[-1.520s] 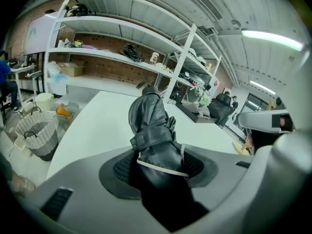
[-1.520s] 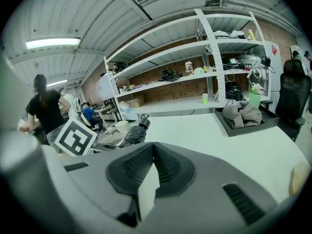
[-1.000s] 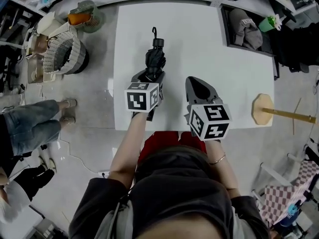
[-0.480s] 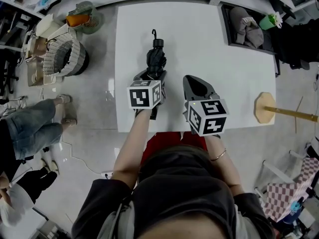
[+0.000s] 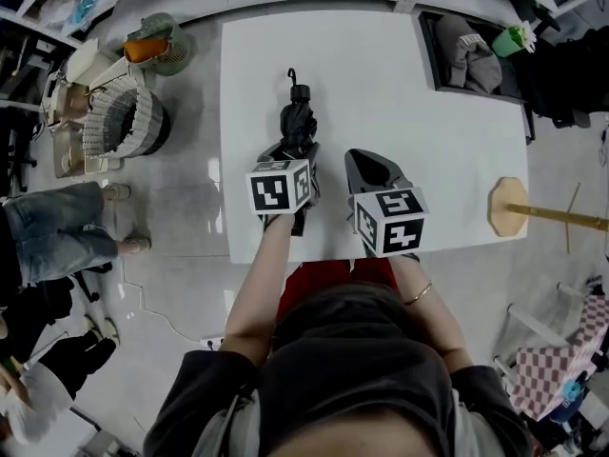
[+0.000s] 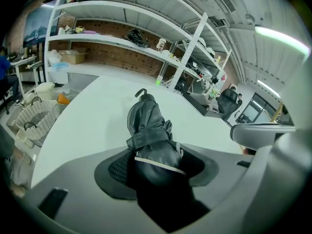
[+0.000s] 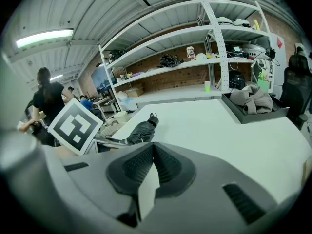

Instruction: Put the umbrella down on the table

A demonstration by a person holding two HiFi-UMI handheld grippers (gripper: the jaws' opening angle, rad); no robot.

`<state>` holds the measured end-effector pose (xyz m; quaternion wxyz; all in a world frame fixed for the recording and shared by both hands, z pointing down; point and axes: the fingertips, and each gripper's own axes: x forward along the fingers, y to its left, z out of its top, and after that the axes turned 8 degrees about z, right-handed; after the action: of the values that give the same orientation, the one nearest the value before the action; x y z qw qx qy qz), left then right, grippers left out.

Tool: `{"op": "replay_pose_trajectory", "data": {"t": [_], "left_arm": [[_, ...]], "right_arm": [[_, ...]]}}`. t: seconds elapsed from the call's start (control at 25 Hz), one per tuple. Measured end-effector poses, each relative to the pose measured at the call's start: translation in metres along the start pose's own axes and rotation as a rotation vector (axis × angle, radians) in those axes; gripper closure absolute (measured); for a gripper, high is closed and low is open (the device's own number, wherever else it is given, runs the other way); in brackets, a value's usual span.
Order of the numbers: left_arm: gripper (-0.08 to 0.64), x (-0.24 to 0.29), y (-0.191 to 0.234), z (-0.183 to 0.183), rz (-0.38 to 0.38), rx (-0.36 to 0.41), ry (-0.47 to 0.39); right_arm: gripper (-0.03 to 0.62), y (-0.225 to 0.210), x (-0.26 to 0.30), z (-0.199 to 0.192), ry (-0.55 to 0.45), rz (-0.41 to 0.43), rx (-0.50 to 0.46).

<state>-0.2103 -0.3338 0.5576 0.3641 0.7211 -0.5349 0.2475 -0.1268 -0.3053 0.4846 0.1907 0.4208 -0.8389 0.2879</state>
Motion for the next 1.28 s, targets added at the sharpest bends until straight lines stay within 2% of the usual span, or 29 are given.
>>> {"op": "replay_pose_trajectory", "data": {"t": [0.2,0.44,1.12,1.28], "left_arm": [[0.31,0.001,0.003,0.003,0.013,-0.005,-0.003],[0.278,-0.005,0.004,0.011,0.026,0.019,-0.057],[0.278,-0.028,0.008,0.019,0.07,0.045,-0.174],[0.289,-0.041,0.01,0.024,0.071,0.035,-0.225]], "right_arm": [[0.574,-0.002,0.004,0.001,0.005,-0.002,-0.001],[0.574,0.002,0.005,0.003,0.006,0.003,-0.006],[0.574,0.019,-0.001,0.003,-0.014,0.01,-0.032],[0.574,0.024,-0.003,0.003,-0.02,0.014,-0.042]]}}
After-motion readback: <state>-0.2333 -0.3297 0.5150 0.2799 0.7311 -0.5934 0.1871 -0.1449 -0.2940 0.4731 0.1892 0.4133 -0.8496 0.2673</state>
